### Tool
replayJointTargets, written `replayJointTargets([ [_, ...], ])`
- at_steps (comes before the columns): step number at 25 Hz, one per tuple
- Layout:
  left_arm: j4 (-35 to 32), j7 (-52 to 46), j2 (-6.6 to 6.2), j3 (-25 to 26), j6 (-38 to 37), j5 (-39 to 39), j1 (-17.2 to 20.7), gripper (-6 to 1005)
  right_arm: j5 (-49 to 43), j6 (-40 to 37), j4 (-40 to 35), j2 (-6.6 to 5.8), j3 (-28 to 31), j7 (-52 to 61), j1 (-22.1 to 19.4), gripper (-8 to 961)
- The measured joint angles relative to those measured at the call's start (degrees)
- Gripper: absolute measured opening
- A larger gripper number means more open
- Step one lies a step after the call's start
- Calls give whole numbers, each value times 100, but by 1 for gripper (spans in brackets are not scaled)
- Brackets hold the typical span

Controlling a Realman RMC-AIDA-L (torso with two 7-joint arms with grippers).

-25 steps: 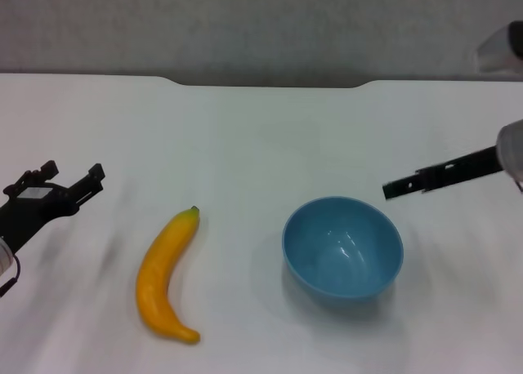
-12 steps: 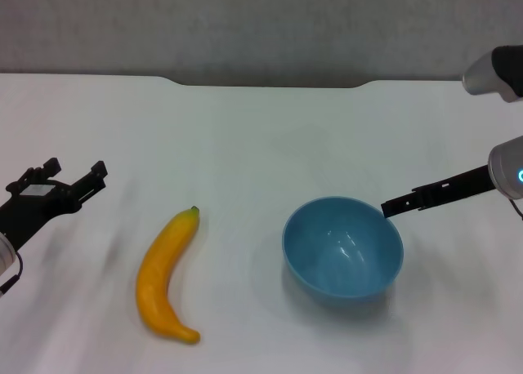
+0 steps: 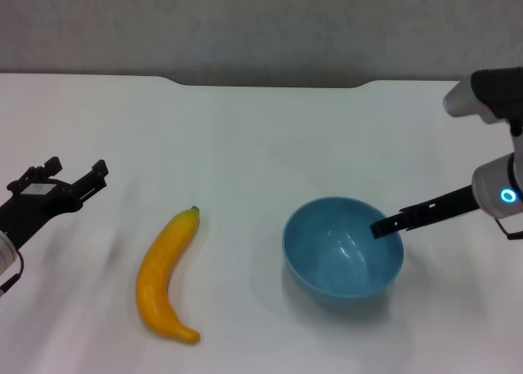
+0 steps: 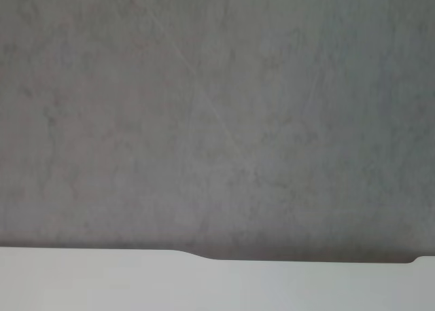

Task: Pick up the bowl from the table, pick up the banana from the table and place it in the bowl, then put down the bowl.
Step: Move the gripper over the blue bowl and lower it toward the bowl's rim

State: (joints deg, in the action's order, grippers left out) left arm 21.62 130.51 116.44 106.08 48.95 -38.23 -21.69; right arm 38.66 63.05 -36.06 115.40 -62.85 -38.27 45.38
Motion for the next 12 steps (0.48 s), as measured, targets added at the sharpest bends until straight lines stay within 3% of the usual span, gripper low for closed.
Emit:
replayJointTargets([
  [12,0,2,1,4,-9,52,-2,883,426,-233,458,0,-403,-190,96,879],
])
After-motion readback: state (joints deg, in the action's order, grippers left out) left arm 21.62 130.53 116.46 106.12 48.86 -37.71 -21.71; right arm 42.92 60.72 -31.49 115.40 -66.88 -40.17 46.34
